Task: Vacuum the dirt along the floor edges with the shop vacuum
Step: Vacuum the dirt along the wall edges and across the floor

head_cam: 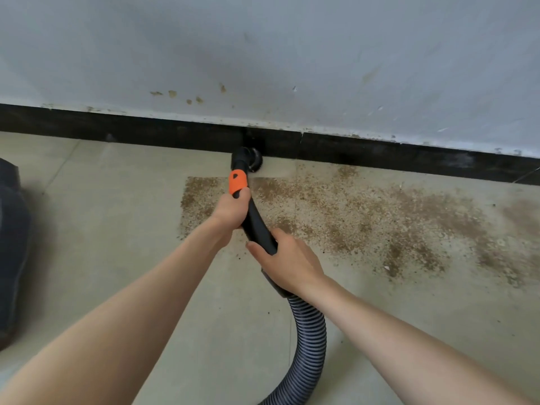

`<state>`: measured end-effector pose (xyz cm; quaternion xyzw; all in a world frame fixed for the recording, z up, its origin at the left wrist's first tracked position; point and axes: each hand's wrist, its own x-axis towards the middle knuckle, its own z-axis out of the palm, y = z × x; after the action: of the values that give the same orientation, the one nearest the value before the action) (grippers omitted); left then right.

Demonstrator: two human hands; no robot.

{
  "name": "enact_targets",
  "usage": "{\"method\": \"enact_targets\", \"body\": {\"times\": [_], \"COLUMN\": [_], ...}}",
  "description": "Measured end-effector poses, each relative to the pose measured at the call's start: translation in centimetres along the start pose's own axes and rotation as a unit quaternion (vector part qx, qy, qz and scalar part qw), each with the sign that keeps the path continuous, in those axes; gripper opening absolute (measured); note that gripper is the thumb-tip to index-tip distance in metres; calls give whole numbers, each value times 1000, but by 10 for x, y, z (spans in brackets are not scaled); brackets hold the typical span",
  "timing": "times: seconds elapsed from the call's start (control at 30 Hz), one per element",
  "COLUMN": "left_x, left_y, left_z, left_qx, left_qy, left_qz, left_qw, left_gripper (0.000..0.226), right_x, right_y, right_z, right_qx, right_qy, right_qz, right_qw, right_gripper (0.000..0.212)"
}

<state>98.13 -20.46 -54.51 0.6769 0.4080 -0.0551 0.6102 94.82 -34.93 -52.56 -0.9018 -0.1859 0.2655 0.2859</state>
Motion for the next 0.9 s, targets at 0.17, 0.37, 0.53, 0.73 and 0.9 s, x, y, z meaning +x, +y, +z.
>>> {"method": "enact_targets", "body": {"times": [0.17, 0.37, 0.53, 0.73, 0.9], "left_x": [-10, -29, -35, -36, -40], "left_y": [-15, -39, -48, -18, -10], "left_z": [-62, -115, -103, -52, -3], "left_qx": [-53, -97, -62, -12, 29], "left_qy": [93, 121, 96, 47, -12], "left_qz": [2, -39, -46, -9, -7], "left_qw": [994, 987, 992, 999, 999], "left_gripper": [47, 45, 44, 35, 27], "right_x": [7, 8, 2, -7, -26], "right_y": [-38, -71, -57, -26, 7], "right_z": [16, 42, 42, 20, 6], "right_qx": [-44, -59, -48, 6, 53], "right_qy": [-43, -127, -131, -73, -28], "right_qz": [-82, -127, -106, -57, 2], "right_qw": [995, 982, 985, 996, 998], "right_gripper": [39, 36, 39, 36, 35]}}
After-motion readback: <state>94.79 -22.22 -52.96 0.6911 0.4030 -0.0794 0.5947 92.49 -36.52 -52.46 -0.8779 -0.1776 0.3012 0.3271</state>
